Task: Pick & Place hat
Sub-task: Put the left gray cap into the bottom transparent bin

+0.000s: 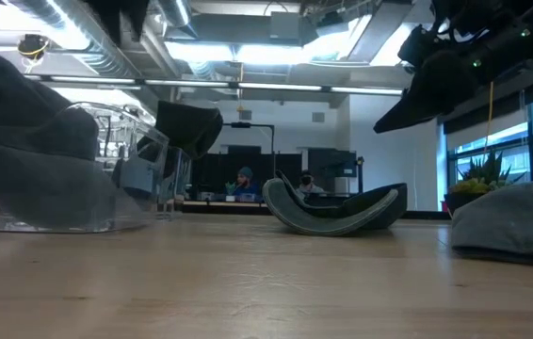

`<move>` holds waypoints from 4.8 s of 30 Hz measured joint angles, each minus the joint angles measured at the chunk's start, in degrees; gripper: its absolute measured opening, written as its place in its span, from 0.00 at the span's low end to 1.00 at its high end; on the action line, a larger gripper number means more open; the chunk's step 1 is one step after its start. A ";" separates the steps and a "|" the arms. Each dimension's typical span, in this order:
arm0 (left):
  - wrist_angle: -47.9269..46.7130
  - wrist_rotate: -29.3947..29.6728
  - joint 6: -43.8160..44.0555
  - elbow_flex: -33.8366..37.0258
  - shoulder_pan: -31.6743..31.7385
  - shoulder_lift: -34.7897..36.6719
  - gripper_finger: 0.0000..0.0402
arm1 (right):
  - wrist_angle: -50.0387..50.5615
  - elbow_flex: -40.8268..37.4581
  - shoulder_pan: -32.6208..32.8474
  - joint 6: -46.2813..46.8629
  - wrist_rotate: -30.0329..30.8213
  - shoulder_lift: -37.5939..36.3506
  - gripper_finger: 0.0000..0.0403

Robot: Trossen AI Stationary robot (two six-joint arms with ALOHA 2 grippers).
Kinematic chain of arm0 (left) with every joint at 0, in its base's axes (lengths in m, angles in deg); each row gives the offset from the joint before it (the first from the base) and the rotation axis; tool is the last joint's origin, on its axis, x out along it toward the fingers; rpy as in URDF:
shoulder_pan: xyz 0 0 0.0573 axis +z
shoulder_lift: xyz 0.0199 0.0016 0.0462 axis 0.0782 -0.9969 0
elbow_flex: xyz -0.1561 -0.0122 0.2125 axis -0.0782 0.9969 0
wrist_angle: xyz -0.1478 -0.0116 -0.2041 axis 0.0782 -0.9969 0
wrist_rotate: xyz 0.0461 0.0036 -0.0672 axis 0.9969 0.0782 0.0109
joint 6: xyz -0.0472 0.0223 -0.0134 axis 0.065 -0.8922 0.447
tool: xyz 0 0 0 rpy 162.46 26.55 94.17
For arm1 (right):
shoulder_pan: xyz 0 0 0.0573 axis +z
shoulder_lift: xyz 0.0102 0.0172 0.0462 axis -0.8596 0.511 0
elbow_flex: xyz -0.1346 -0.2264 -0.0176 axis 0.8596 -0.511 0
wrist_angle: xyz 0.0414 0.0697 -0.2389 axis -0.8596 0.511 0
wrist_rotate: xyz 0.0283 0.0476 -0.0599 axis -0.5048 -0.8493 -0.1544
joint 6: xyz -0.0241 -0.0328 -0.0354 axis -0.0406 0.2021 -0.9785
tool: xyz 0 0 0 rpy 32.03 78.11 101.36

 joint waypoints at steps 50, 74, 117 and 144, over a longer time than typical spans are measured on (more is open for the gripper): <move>1.04 -26.14 -16.74 21.59 -23.81 3.23 0.45 | -12.38 -0.02 -0.27 7.81 0.00 11.27 0.52; 2.82 3.12 -6.28 35.09 -28.34 3.19 0.44 | -17.02 0.07 -0.27 7.53 0.00 14.12 0.52; 27.16 17.82 -44.93 21.96 -10.70 3.83 0.42 | -18.06 0.09 -0.28 7.35 -0.20 14.10 0.52; 40.06 18.49 -56.94 17.32 -4.96 4.32 0.42 | -18.12 0.09 -0.26 7.02 -0.52 14.10 0.52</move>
